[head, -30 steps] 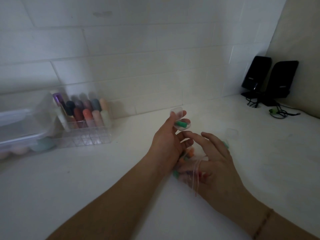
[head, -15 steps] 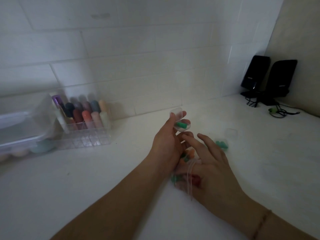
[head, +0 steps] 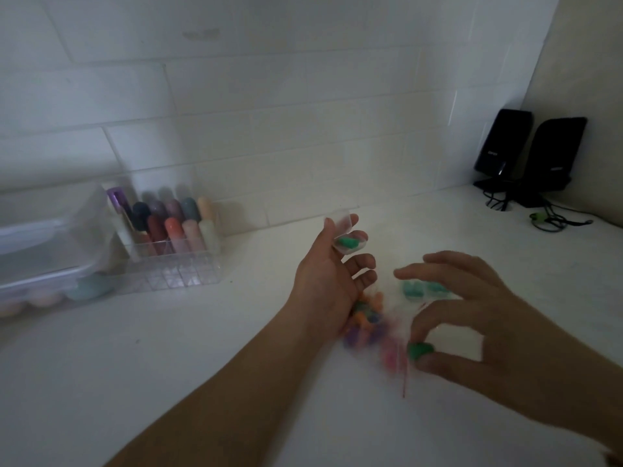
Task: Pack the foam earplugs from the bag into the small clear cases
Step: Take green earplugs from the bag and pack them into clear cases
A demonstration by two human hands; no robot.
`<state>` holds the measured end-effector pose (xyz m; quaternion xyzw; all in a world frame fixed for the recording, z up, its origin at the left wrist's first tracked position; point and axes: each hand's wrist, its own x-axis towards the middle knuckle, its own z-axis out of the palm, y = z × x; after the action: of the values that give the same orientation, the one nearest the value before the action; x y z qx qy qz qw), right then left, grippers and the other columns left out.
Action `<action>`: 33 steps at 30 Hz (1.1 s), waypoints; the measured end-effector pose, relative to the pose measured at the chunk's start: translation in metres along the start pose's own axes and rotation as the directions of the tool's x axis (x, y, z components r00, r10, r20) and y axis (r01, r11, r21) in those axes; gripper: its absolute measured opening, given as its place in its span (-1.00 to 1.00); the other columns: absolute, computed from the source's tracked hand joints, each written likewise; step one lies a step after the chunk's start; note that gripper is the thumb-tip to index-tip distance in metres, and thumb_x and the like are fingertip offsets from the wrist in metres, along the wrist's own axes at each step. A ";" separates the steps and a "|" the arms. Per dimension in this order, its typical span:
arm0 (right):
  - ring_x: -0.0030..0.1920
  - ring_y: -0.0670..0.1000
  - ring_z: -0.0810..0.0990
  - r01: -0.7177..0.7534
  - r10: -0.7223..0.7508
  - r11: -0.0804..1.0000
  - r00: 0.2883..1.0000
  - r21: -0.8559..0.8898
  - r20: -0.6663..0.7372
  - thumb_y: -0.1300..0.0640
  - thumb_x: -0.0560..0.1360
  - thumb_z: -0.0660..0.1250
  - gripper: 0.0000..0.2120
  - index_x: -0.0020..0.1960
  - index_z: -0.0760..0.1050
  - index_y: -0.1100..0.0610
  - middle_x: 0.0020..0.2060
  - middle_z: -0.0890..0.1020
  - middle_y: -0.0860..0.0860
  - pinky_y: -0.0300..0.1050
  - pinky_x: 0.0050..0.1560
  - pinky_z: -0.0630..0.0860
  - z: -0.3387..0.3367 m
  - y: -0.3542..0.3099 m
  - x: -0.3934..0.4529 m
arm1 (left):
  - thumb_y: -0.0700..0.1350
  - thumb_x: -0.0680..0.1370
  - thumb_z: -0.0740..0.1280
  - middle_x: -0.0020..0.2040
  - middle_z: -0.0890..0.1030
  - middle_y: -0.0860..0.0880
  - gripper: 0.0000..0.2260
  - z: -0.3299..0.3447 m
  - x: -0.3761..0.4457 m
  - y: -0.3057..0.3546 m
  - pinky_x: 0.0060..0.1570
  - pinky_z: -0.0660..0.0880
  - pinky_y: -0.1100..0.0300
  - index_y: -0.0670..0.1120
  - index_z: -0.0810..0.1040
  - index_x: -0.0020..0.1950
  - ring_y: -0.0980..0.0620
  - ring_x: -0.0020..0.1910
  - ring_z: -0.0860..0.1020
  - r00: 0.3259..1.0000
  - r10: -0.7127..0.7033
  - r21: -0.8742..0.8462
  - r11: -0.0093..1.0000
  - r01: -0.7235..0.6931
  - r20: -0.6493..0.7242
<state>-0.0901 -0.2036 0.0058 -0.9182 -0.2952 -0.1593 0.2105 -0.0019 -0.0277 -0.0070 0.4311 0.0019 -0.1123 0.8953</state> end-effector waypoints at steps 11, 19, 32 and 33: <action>-0.18 -0.05 0.68 -0.130 0.463 0.561 0.868 0.818 -0.179 -0.32 -0.02 0.57 -0.41 -0.13 0.67 0.02 -0.16 0.70 0.09 -0.30 -0.12 0.58 -0.018 0.003 0.006 | 0.13 0.46 0.34 -0.07 0.51 -0.07 -0.55 0.008 -0.014 0.000 -0.24 0.41 0.11 -0.10 0.54 0.25 -0.01 -0.29 0.45 0.971 0.019 0.045 0.999 -0.030 0.240; -0.17 0.12 0.70 -0.014 0.478 0.445 0.850 0.895 -0.224 -0.04 0.20 0.48 -0.57 0.05 0.59 0.04 -0.12 0.71 0.15 -0.16 -0.18 0.62 -0.020 -0.006 0.007 | 0.17 0.34 0.42 -0.06 0.50 -0.08 -0.48 0.018 -0.028 -0.011 -0.17 0.45 0.10 -0.07 0.54 0.22 -0.02 -0.25 0.46 0.894 -0.084 0.172 0.985 0.008 0.441; -0.31 0.01 0.67 -0.096 0.492 0.644 0.812 0.759 -0.314 0.20 0.27 0.41 -0.73 -0.03 0.60 0.07 -0.25 0.70 0.03 -0.24 -0.23 0.60 -0.015 -0.008 0.007 | 0.02 0.68 0.07 0.10 0.41 -0.16 -0.65 0.011 -0.029 -0.020 -0.27 0.42 0.14 -0.08 0.43 0.38 0.02 -0.29 0.46 0.852 -0.082 0.234 0.971 -0.048 0.517; -0.31 -0.01 0.67 -0.121 0.467 0.711 0.818 0.693 -0.336 0.15 0.29 0.43 -0.75 -0.03 0.59 0.04 -0.26 0.69 -0.01 -0.24 -0.23 0.60 -0.012 -0.008 0.006 | 0.02 0.68 0.06 0.08 0.43 -0.17 -0.65 0.011 -0.030 -0.021 -0.28 0.42 0.15 -0.09 0.42 0.38 0.02 -0.30 0.46 0.847 -0.087 0.233 0.972 -0.044 0.525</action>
<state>-0.0919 -0.2008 0.0210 -0.7536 -0.1124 -0.2375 0.6025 -0.0363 -0.0428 -0.0128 0.4863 -0.2545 -0.2366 0.8017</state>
